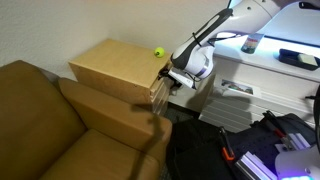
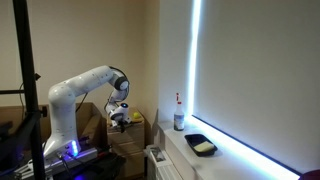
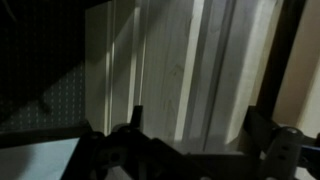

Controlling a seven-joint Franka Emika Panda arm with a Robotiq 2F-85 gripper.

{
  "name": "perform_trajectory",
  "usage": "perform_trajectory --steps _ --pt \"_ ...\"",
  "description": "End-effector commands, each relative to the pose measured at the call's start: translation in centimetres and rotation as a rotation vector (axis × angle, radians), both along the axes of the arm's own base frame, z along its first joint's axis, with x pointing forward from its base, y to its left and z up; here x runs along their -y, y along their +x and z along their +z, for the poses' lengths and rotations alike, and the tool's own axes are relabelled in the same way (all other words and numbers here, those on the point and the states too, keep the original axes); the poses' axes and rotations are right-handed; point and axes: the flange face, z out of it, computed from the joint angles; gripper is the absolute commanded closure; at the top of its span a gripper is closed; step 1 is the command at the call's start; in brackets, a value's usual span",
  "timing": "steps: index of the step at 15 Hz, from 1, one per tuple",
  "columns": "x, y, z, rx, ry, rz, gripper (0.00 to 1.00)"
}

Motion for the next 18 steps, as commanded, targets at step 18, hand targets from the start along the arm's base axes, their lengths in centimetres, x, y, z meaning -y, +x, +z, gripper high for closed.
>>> perform_trajectory --steps 18 --pt "24.7 -7.6 4.6 -0.027 -0.319 -0.479 0.0"
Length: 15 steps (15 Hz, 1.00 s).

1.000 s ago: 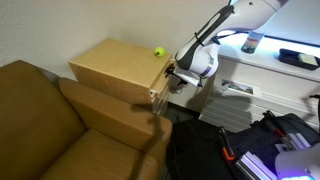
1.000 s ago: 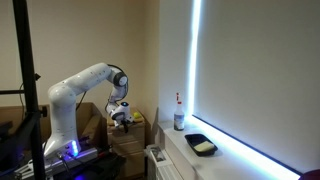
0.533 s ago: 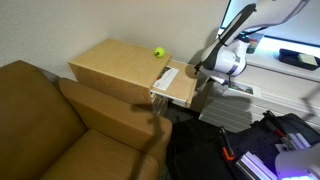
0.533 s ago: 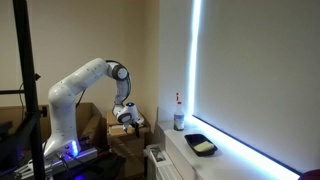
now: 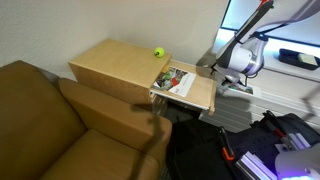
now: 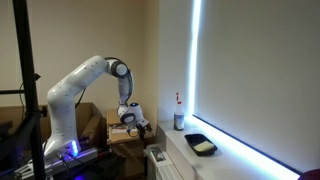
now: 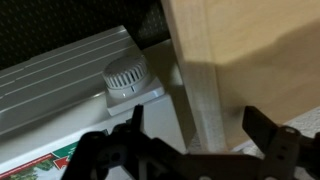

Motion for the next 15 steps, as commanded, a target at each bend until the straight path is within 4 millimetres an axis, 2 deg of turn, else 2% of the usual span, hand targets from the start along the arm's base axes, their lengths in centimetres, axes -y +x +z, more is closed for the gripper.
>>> perform_trajectory --steps 1,2,5,8,9,11,14,15 --pt "-2.0 0.0 3.9 0.036 -0.022 0.107 0.0" --pt "-2.4 -0.5 6.0 0.056 -0.034 0.152 0.0" --pt "-5.0 -0.2 11.7 0.136 -0.073 0.277 0.0" --pt "-9.8 0.3 18.1 0.247 -0.104 0.427 0.0" --pt "-11.5 1.3 19.7 0.291 -0.106 0.474 0.0" --pt "-14.8 5.2 23.0 0.403 -0.086 0.532 0.0" --pt "-16.9 11.5 27.1 0.541 -0.104 0.537 0.0" --pt "-17.4 12.4 27.2 0.553 -0.078 0.514 0.0"
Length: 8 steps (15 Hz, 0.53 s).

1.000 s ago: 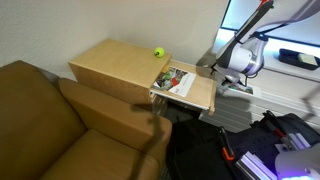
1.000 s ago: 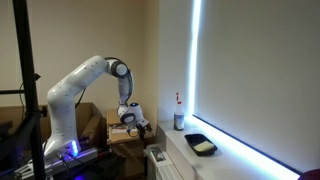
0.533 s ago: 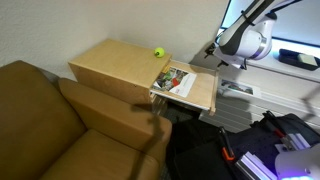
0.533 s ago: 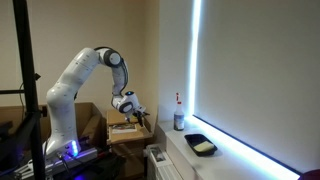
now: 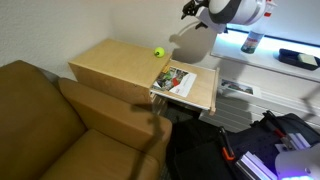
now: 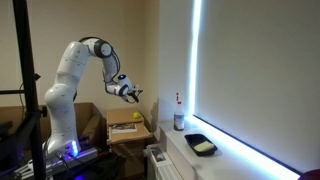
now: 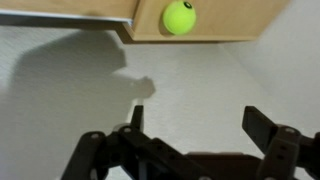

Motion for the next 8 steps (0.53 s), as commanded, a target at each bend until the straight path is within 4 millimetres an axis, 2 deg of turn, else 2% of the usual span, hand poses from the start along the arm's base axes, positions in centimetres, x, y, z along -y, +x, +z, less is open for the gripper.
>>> perform_trajectory --steps 1,2,5,7,8 --pt "-0.5 1.6 1.2 0.033 0.015 -0.003 0.0" --pt "-0.8 2.5 1.9 0.051 0.024 -0.002 0.0" --pt "-0.7 2.2 1.3 0.039 0.025 -0.002 0.0" --pt "0.5 2.9 -0.2 -0.016 -0.001 -0.028 0.0" --pt "0.3 3.0 -1.4 -0.036 -0.019 -0.009 0.0"
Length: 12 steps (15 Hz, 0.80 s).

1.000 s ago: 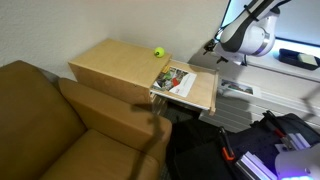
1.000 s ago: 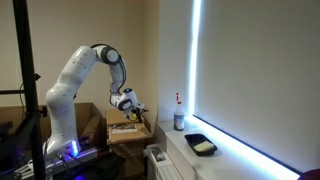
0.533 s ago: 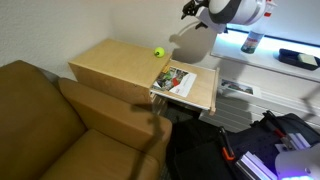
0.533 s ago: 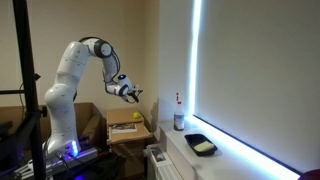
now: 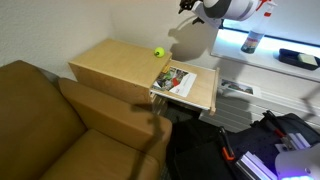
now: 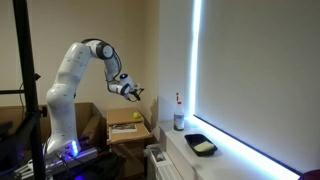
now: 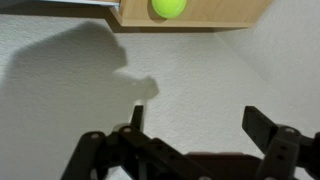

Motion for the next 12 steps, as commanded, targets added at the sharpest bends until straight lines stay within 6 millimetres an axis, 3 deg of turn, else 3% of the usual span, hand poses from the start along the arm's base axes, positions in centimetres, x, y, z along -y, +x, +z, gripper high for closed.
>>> perform_trajectory --steps 1,3,4,6,8,9,12 --pt "0.0 0.5 -3.2 -0.09 -0.06 0.034 0.0" --pt "-1.0 -0.2 -5.5 -0.151 -0.113 0.09 0.0" --pt "-0.7 1.3 -8.9 -0.189 -0.121 0.137 0.0" --pt "-2.8 2.4 -11.0 -0.222 -0.188 0.22 0.0" --pt "-3.3 4.0 -11.5 -0.168 -0.311 0.265 0.0" --pt "-2.6 1.8 -11.1 -0.2 -0.224 0.221 0.0" --pt "-3.5 2.3 -11.7 -0.201 -0.222 0.221 0.0"
